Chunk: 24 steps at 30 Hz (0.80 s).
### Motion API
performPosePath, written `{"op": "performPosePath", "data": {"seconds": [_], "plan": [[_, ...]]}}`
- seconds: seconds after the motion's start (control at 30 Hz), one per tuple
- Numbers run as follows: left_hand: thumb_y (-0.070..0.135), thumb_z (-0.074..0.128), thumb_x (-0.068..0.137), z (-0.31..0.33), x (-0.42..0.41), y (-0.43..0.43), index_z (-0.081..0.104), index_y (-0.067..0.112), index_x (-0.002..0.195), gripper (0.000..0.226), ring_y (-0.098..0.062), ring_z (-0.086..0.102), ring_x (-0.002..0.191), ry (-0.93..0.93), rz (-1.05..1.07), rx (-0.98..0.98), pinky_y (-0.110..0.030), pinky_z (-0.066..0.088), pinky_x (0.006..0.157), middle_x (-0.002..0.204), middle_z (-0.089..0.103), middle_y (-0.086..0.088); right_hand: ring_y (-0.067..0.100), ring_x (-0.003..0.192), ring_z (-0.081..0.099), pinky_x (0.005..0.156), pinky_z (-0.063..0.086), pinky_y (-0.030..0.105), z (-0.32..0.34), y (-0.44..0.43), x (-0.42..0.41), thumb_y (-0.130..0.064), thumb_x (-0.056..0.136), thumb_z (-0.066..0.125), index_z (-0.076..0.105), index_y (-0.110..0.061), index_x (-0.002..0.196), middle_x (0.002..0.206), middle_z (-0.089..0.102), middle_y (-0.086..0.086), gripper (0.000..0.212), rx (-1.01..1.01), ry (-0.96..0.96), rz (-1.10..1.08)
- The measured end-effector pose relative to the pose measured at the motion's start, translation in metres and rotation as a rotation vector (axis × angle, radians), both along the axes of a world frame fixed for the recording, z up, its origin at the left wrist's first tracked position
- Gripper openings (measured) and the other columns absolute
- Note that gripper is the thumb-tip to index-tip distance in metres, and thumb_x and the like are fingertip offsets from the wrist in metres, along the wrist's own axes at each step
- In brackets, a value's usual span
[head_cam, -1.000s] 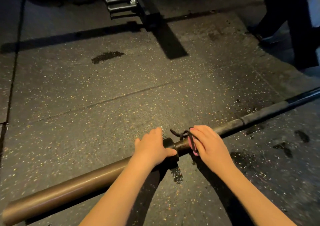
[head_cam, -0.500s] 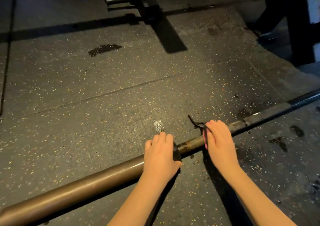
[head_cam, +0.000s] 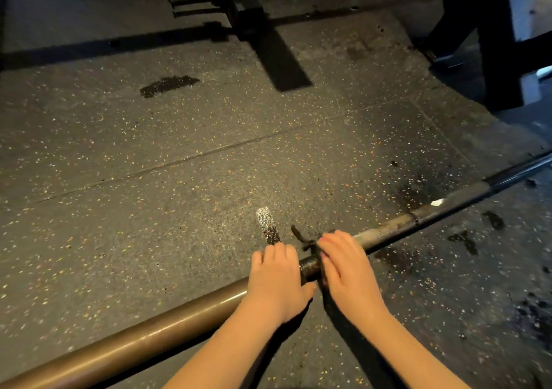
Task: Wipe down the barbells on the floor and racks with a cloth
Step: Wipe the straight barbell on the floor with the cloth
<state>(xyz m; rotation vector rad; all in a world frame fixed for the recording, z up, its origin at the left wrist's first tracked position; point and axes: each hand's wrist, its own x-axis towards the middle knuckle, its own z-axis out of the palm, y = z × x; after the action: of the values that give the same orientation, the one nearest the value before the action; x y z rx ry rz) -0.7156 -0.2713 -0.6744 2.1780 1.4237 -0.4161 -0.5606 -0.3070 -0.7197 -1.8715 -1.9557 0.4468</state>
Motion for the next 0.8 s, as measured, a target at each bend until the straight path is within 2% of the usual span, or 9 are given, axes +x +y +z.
{"op": "performPosePath", "data": {"seconds": [0.03, 0.1, 0.2, 0.3, 0.4, 0.5, 0.6, 0.67, 0.8], "plan": [[0.053, 0.038, 0.095, 0.002, 0.0, 0.001, 0.03, 0.009, 0.136, 0.06, -0.027, 0.032, 0.126, 0.017, -0.024, -0.034, -0.042, 0.023, 0.108, 0.135, 0.036, -0.008, 0.018, 0.113, 0.05, 0.109, 0.026, 0.019, 0.006, -0.004, 0.0, -0.022, 0.093, 0.044, 0.066, -0.005, 0.11, 0.115, 0.061, 0.003, 0.033, -0.016, -0.015, 0.102], [0.048, 0.035, 0.098, 0.007, -0.001, 0.003, 0.027, 0.007, 0.138, 0.058, -0.029, 0.03, 0.126, 0.069, -0.088, -0.084, -0.044, 0.022, 0.108, 0.137, 0.034, -0.01, 0.016, 0.111, 0.052, 0.102, 0.035, 0.025, 0.015, -0.001, 0.017, -0.025, 0.092, 0.046, 0.066, -0.009, 0.112, 0.115, 0.061, 0.0, 0.033, -0.018, -0.101, 0.209], [0.047, 0.04, 0.098, 0.013, 0.004, 0.006, 0.026, 0.004, 0.138, 0.06, -0.031, 0.029, 0.128, 0.153, -0.175, -0.09, -0.045, 0.023, 0.109, 0.138, 0.032, -0.013, 0.023, 0.106, 0.057, 0.096, 0.041, 0.036, 0.012, 0.009, 0.044, -0.027, 0.093, 0.042, 0.067, -0.009, 0.108, 0.111, 0.063, 0.002, 0.035, 0.016, -0.154, 0.029], [0.049, 0.054, 0.091, 0.013, 0.012, 0.011, 0.027, 0.005, 0.137, 0.069, -0.031, 0.028, 0.13, 0.182, -0.167, -0.109, -0.045, 0.024, 0.11, 0.138, 0.032, -0.013, 0.027, 0.116, 0.052, 0.108, 0.032, 0.039, 0.002, -0.001, 0.019, -0.027, 0.095, 0.039, 0.067, -0.006, 0.11, 0.117, 0.062, 0.005, 0.039, -0.008, -0.072, -0.15], [0.057, 0.063, 0.081, 0.01, 0.014, 0.015, 0.027, 0.006, 0.14, 0.086, -0.03, 0.026, 0.133, 0.185, -0.144, -0.116, -0.043, 0.024, 0.11, 0.14, 0.031, -0.012, 0.02, 0.118, 0.048, 0.109, 0.029, 0.029, 0.005, -0.022, 0.005, -0.025, 0.092, 0.045, 0.066, -0.007, 0.114, 0.119, 0.061, 0.003, 0.035, -0.014, -0.04, 0.104], [0.065, 0.066, 0.075, 0.007, 0.011, 0.015, 0.027, 0.006, 0.143, 0.098, -0.03, 0.023, 0.136, 0.179, -0.111, -0.142, -0.044, 0.023, 0.111, 0.143, 0.028, -0.012, 0.021, 0.112, 0.052, 0.103, 0.032, 0.028, 0.017, -0.013, 0.039, -0.026, 0.089, 0.046, 0.066, -0.008, 0.114, 0.117, 0.062, 0.004, 0.036, -0.022, -0.163, 0.223], [0.064, 0.063, 0.078, 0.006, 0.008, 0.008, 0.029, 0.007, 0.14, 0.091, -0.032, 0.025, 0.134, 0.152, -0.097, -0.14, -0.045, 0.023, 0.112, 0.142, 0.03, -0.013, 0.035, 0.107, 0.058, 0.102, 0.032, 0.034, 0.019, 0.001, 0.067, -0.024, 0.091, 0.042, 0.066, -0.003, 0.111, 0.116, 0.063, 0.013, 0.038, -0.051, -0.186, -0.006], [0.061, 0.062, 0.081, 0.004, 0.007, 0.002, 0.031, 0.007, 0.137, 0.084, -0.032, 0.029, 0.132, 0.115, -0.077, -0.136, -0.044, 0.025, 0.111, 0.139, 0.034, -0.014, 0.04, 0.104, 0.058, 0.104, 0.034, 0.038, 0.014, -0.002, 0.055, -0.019, 0.091, 0.043, 0.066, 0.001, 0.107, 0.113, 0.063, 0.016, 0.034, -0.015, -0.17, -0.058], [0.053, 0.061, 0.083, 0.0, 0.005, -0.006, 0.033, 0.007, 0.133, 0.073, -0.031, 0.034, 0.13, 0.052, -0.033, -0.086, -0.042, 0.028, 0.107, 0.138, 0.038, -0.014, 0.03, 0.104, 0.056, 0.097, 0.043, 0.036, 0.02, -0.019, 0.01, -0.011, 0.082, 0.06, 0.068, -0.001, 0.105, 0.109, 0.065, 0.011, 0.026, 0.027, -0.108, 0.141]]}}
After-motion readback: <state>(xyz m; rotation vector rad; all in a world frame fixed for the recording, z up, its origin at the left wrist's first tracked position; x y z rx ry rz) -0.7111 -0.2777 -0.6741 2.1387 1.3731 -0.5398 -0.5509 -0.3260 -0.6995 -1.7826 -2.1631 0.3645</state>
